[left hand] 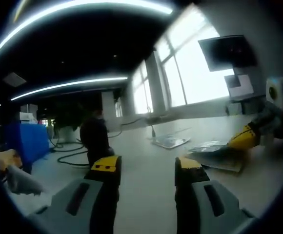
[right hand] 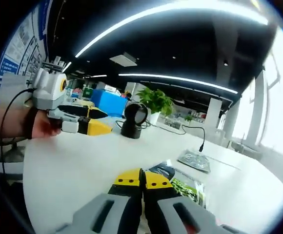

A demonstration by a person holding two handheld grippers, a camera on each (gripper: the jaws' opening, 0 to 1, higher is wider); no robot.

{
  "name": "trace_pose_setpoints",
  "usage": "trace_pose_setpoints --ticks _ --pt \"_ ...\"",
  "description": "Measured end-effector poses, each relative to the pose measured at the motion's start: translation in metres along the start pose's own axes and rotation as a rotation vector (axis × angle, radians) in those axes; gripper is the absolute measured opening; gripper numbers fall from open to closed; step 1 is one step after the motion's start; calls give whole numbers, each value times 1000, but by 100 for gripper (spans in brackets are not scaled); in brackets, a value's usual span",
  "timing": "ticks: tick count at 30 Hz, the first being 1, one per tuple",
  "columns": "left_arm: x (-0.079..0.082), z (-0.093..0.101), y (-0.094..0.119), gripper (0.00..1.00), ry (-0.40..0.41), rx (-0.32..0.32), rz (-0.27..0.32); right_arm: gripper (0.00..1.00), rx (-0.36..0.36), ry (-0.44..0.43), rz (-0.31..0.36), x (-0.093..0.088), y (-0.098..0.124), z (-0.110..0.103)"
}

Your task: Clip sheet goods on table flip sheet goods clip sheet goods scan sheet goods put sheet goods back to table

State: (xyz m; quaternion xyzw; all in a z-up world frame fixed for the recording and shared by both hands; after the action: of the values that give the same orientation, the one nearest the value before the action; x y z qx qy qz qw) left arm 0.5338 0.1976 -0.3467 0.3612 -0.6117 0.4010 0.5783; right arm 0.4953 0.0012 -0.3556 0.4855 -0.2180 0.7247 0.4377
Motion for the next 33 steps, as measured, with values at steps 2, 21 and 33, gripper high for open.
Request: trace_pose_setpoints --ticks 2,21,33 --pt "0 0 0 36 0 -1 1 0 -21 -9 15 4 2 4" --pt "2 -1 1 36 4 -4 10 0 -263 -116 91 19 25 67" --pt "1 1 1 36 1 -9 8 0 -388 -297 141 13 50 104"
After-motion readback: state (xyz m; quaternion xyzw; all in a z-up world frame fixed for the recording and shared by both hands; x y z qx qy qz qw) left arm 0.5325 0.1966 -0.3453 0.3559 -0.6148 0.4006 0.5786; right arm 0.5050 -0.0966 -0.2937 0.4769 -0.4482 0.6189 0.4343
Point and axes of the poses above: the point that each gripper's makers call its tool centre point, and the gripper's own axes: y roughly backward along the fingers, z roughly to its right, x roughly out of its top, the point moved 5 cm from there along y, roughly backward along the fingers, and after that the axes turned 9 degrees about y, right-handed, at the moved point
